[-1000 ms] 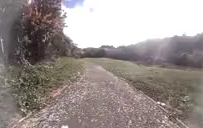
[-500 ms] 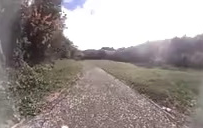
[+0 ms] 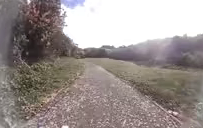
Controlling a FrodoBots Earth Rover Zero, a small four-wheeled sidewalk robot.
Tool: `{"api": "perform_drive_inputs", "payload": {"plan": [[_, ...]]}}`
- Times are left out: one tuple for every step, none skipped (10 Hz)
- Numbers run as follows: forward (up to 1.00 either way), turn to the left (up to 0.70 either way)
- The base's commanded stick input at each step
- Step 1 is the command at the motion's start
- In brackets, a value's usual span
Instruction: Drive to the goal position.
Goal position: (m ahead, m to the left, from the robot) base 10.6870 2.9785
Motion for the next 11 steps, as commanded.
{"api": "perform_drive_inputs", "payload": {"plan": [[0.30, 0.00], [0.30, 0.00], [0.30, 0.00], [0.30, 0.00], [0.30, 0.00], [0.30, 0.00], [0.30, 0.00], [0.30, 0.00], [0.30, 0.00], [0.30, 0.00], [0.30, 0.00]]}}
